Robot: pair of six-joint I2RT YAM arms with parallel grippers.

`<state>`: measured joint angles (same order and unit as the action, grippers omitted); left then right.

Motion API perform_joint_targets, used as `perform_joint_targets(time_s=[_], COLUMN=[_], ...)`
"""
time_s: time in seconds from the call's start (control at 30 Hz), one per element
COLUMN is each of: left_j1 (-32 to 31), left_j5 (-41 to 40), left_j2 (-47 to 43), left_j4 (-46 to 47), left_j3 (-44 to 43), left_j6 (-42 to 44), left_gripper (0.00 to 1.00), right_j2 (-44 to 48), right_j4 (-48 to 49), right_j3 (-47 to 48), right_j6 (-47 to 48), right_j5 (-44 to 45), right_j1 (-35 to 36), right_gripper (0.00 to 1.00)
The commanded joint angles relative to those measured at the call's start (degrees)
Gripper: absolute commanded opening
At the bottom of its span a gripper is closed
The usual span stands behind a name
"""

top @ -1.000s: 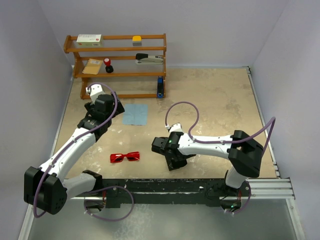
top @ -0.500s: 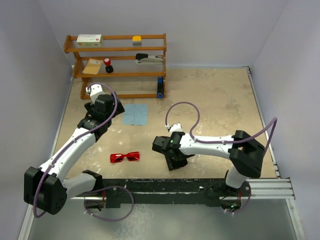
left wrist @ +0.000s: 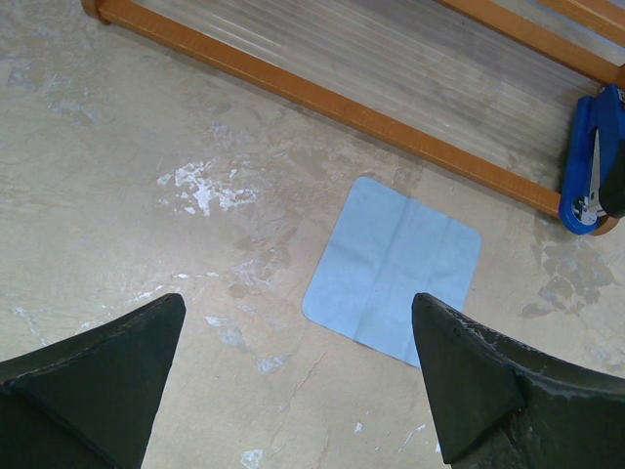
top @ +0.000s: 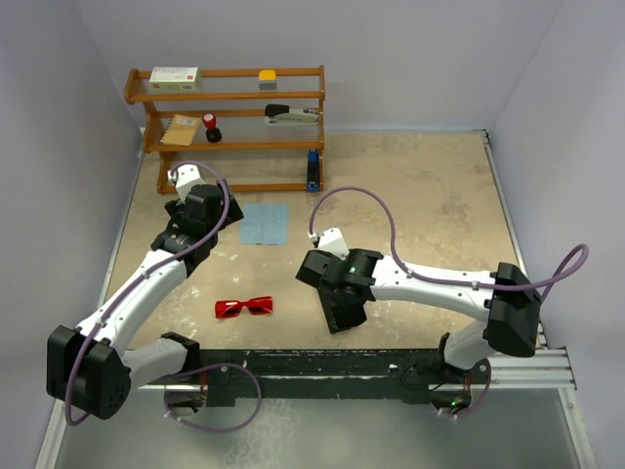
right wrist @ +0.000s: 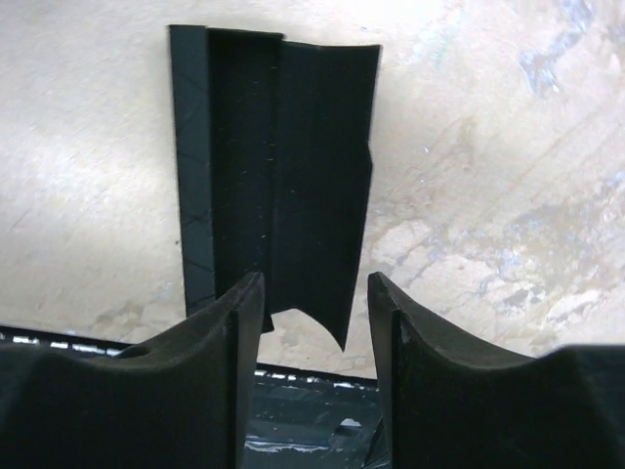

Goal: Organize the sunglasses
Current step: Open the sunglasses case at the center of the board, then adjust the sunglasses case at the center of the board.

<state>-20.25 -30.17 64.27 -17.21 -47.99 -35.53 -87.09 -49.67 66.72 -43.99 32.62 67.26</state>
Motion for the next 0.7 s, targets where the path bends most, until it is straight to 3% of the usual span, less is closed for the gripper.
perform_joint_targets(time_s=[0.0, 0.2, 0.33, 0.67], left_j1=[0.45, 0.64, 0.74, 1.19], left_j5=[-0.70, -1.09, -1.06, -1.28], left_j2=[-0.38, -0.17, 0.31, 0.97], left_j4=[2.46, 2.53, 2.77, 2.86], left_j3=[-1.14, -1.05, -1.04, -1.30], left_j6=[0.19, 0.38, 0.38, 0.59], left_gripper=[0.97, 0.97, 0.97, 0.97], right_j2=[2.33, 6.07, 6.94, 3.62], right_j4=[3.70, 7.27, 8.62, 14.62], right_j3=[-1.81, -7.62, -9.83, -12.59], right_j6=[6.13, 8.69, 9.81, 11.66], right_j5=[-4.60, -8.37, -10.55, -13.65], right_j1=[0.87, 1.23, 1.43, 3.71], right_gripper=[0.39, 0.14, 0.04, 0.00])
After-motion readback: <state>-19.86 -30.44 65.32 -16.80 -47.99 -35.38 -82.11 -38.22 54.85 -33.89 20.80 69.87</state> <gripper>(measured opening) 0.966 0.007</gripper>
